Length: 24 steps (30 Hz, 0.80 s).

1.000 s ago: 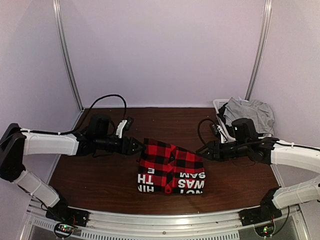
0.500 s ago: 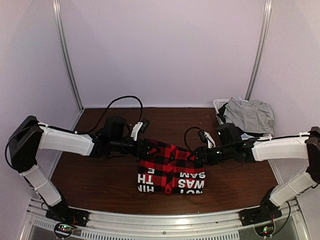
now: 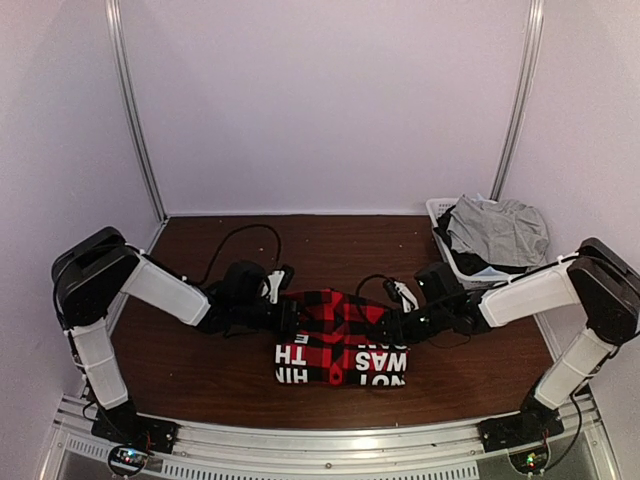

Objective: Fold and stack the long sleeve shirts
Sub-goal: Move the square-folded shirt to the center of the board.

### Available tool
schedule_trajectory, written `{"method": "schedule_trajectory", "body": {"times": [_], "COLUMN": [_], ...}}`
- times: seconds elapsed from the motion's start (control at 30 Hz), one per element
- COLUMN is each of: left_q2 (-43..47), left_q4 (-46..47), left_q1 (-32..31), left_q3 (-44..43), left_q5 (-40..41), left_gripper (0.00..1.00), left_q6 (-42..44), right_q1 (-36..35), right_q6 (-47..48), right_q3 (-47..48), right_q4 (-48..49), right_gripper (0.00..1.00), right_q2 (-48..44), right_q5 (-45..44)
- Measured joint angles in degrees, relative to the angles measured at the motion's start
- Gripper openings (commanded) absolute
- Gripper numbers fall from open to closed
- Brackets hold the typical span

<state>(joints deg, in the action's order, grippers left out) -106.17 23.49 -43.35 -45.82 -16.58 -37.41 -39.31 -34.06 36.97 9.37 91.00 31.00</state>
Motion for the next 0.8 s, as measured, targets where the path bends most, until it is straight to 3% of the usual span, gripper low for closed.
{"method": "schedule_trajectory", "body": {"times": [0.27, 0.57, 0.8], "left_q2": [-0.31, 4.46, 11.06], "left_q4": [6.99, 6.40, 6.73], "left_q1": [0.00, 0.00, -0.68], "left_q3": [3.23, 3.74, 4.74], "left_q5": [-0.07, -2.84, -3.85], "left_gripper": [0.65, 0.69, 0.69], "left_q6": [-2.19, 1.60, 4.52], "right_q1": [-0.04, -0.09, -0.09], "right_q6": [5.86, 6.88, 6.97], "right_q3": [0.76, 4.22, 9.97], "right_q4": [-4.02, -4.59, -1.97], "right_gripper": [0.58, 0.57, 0.57], "right_q2": [-0.09, -7.04, -0.17], "right_q5": [-2.16, -2.49, -2.32]}}
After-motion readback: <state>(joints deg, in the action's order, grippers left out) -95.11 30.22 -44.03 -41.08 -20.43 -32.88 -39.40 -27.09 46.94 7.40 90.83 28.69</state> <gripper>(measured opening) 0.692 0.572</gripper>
